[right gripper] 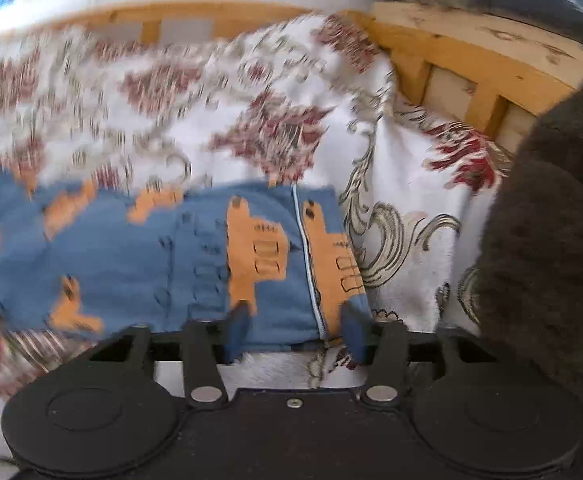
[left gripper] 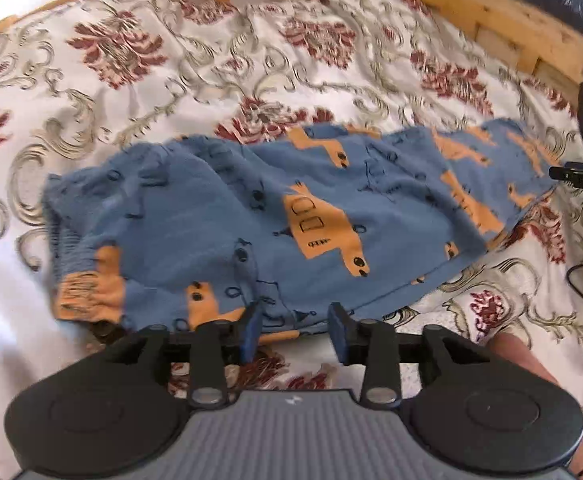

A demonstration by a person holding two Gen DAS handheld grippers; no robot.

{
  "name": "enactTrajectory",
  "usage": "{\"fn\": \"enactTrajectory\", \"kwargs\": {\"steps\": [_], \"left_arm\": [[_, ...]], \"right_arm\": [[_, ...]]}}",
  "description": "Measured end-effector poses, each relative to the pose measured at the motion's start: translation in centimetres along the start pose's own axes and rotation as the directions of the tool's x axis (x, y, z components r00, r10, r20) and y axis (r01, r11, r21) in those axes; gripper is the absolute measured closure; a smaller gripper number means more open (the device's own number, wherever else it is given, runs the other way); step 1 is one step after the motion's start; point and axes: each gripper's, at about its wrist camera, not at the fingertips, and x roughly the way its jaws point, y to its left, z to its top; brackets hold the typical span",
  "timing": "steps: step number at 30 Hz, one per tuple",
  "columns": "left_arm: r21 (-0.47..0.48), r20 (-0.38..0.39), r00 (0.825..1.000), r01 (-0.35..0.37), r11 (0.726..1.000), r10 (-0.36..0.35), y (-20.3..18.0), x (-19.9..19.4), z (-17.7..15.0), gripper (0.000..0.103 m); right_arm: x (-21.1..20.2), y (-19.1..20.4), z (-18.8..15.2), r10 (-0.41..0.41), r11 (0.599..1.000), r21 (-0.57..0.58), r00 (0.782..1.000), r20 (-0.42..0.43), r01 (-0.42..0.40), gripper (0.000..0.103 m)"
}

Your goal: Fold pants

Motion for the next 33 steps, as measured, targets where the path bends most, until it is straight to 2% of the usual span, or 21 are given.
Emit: {"fn": "enactTrajectory", "kwargs": {"steps": [1, 3, 5, 7, 8, 11, 13, 15, 16, 17, 18, 19, 21, 23, 24, 25, 26, 28, 30, 32, 33], "left_arm": [[0.011, 0.016, 1.000, -0.019, 1.000, 0.019, 0.0, -0.5, 0.0, 0.060], [0.003, 0.051, 0.993, -0.103, 0.995, 0.103, 0.3, -1.2, 0.1, 0.060], [-0.099, 0.065, 0.975, -0.206, 0.974, 0.213, 1.0, -1.8, 0.1, 0.059], [-0.228, 0.077, 0.957, -0.255, 0.940, 0.278, 2.2, -2.6, -0.2, 0.059], [-0.284, 0.081, 0.951, -0.263, 0.922, 0.297, 2.9, -2.9, -0.3, 0.059], [-0.373, 0.062, 0.946, -0.273, 0.886, 0.318, 4.8, -2.5, 0.0, 0.056], [-0.400, 0.057, 0.951, -0.258, 0.879, 0.305, 5.6, -1.8, 0.7, 0.051], [-0.406, 0.030, 0.951, -0.268, 0.874, 0.306, 6.3, -0.7, 1.2, 0.050], [-0.410, 0.008, 0.947, -0.289, 0.865, 0.320, 6.5, 0.0, 1.3, 0.059], [-0.397, -0.014, 0.932, -0.337, 0.854, 0.361, 6.3, 0.5, 1.7, 0.081], [-0.358, -0.040, 0.908, -0.402, 0.843, 0.416, 6.1, 1.1, 1.9, 0.090], [-0.315, -0.055, 0.892, -0.442, 0.840, 0.449, 5.8, 1.6, 2.0, 0.092], [-0.287, -0.059, 0.884, -0.460, 0.840, 0.463, 5.4, 1.7, 1.6, 0.092], [-0.237, -0.078, 0.868, -0.494, 0.836, 0.491, 5.0, 1.7, 1.3, 0.092], [-0.238, -0.092, 0.860, -0.508, 0.828, 0.502, 5.1, 1.5, 1.0, 0.092], [-0.236, -0.124, 0.841, -0.540, 0.808, 0.526, 5.4, 1.4, 0.8, 0.100], [-0.243, -0.142, 0.842, -0.540, 0.806, 0.521, 5.6, 1.1, 0.5, 0.100], [-0.283, -0.148, 0.862, -0.506, 0.815, 0.485, 5.6, -0.1, 0.1, 0.099], [-0.269, -0.114, 0.874, -0.484, 0.832, 0.472, 4.7, -1.3, 0.3, 0.094], [-0.243, -0.030, 0.882, -0.462, 0.853, 0.470, 3.5, -2.8, 0.9, 0.073], [-0.233, 0.002, 0.888, -0.447, 0.864, 0.460, 3.3, -3.0, 1.3, 0.068]], "right_arm": [[-0.4, -0.1, 0.1, 0.007, 0.999, 0.039, 1.000, 0.014, -0.008, 0.034], [-1.0, -0.2, -0.1, 0.030, 0.994, 0.108, 0.999, 0.045, -0.035, 0.033], [-1.3, 0.7, -0.1, 0.046, 0.996, 0.074, 0.997, 0.066, -0.051, 0.033], [-1.6, 2.1, -0.1, 0.072, 0.997, -0.006, 0.993, 0.089, -0.072, 0.033], [-1.6, 2.8, -0.1, 0.102, 0.994, -0.037, 0.990, 0.098, -0.099, 0.033], [-1.5, 4.9, 0.2, 0.234, 0.972, -0.056, 0.969, 0.074, -0.230, 0.033], [-1.2, 6.6, 0.1, 0.307, 0.950, -0.076, 0.951, 0.034, -0.304, 0.033], [-1.0, 8.8, -0.2, 0.288, 0.947, -0.143, 0.958, -0.013, -0.287, 0.033], [-0.4, 9.6, -0.5, 0.252, 0.952, -0.167, 0.967, -0.049, -0.257, 0.033], [0.3, 10.0, -0.8, 0.223, 0.957, -0.169, 0.971, -0.087, -0.235, 0.033], [0.8, 10.0, -1.2, 0.213, 0.962, -0.150, 0.972, -0.099, -0.226, 0.031], [1.0, 9.6, -1.4, 0.219, 0.965, -0.126, 0.972, -0.090, -0.229, 0.030], [0.7, 8.9, -1.2, 0.173, 0.979, -0.097, 0.982, -0.080, -0.180, 0.030], [0.5, 7.7, -1.1, 0.142, 0.987, -0.063, 0.987, -0.078, -0.147, 0.030], [0.7, 7.0, -1.2, 0.135, 0.989, -0.043, 0.988, -0.078, -0.139, 0.030], [0.5, 6.3, -1.2, 0.130, 0.991, -0.017, 0.989, -0.075, -0.131, 0.030], [0.5, 5.4, -1.3, 0.126, 0.992, 0.010, 0.990, -0.070, -0.125, 0.029], [0.2, 4.3, -1.4, 0.123, 0.991, 0.052, 0.991, -0.050, -0.120, 0.028], [-0.2, 3.6, -1.1, 0.123, 0.990, 0.074, 0.992, -0.007, -0.122, 0.027], [-0.7, 3.7, -0.6, 0.165, 0.984, 0.058, 0.985, 0.042, -0.167, 0.027], [-0.7, 4.0, -0.1, 0.202, 0.978, 0.050, 0.978, 0.053, -0.205, 0.027]]}}
